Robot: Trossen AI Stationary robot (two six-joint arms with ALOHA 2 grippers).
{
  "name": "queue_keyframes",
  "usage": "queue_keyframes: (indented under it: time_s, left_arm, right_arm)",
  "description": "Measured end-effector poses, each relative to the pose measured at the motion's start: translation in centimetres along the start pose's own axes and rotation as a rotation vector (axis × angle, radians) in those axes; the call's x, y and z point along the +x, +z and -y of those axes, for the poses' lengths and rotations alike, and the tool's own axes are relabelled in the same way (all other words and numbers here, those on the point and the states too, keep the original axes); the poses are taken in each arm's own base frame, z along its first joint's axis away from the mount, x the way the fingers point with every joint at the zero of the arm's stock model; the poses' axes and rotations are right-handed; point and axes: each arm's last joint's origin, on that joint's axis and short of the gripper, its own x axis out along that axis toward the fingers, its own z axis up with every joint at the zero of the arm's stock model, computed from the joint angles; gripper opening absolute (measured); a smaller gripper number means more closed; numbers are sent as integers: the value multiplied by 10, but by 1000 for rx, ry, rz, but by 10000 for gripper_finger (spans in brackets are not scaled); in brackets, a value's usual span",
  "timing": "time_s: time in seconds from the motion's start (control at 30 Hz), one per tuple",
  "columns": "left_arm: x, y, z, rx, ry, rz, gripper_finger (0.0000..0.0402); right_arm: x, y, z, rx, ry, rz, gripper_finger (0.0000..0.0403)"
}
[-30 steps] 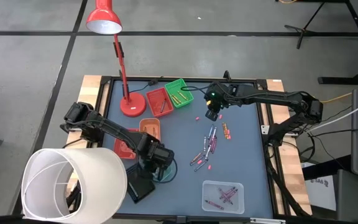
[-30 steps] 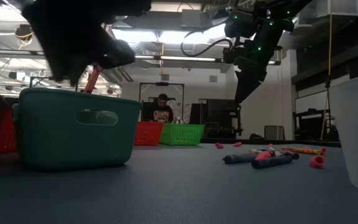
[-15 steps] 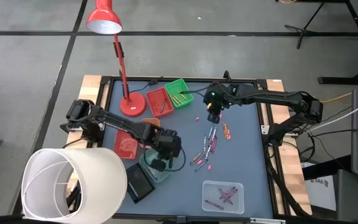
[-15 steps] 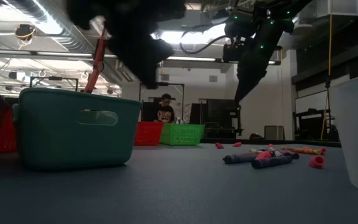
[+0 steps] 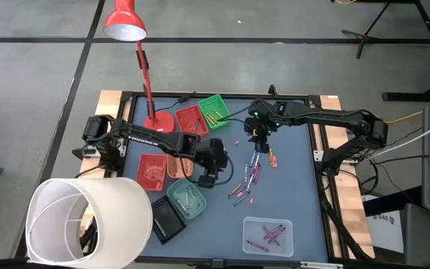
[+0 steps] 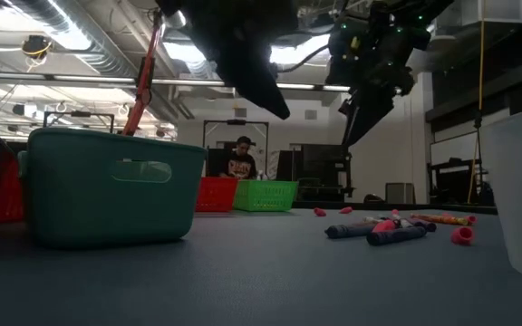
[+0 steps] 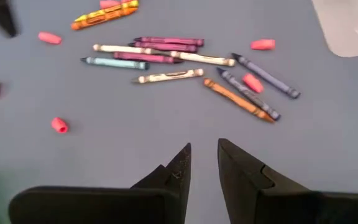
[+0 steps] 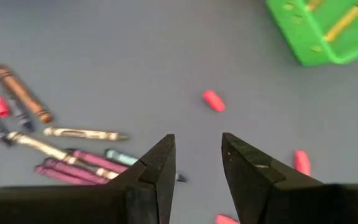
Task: Sort crayons
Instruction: Put the gray crayon into the light green bin
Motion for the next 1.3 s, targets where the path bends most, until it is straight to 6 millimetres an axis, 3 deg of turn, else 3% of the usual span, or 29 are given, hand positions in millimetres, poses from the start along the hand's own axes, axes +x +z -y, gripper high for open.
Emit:
queue_keyframes:
  time_s: [0.47,0.7,0.87,1.3]
  left_arm:
    - [-3,-7,-57,-115,81,26,64]
    - [-5,-14,-76,-105,-54,60,64]
    - [-7,-31,-82,-125,-105,65,64]
    - [-19,-62,-70,-194,-71,128,64]
  right_arm:
    - [7,13,-45,-190,137,29,129]
    - [9,16,-62,-267,159,29,129]
    - [16,17,-65,-276,145,16,129]
    - [67,17,-67,-363,192,-81,129]
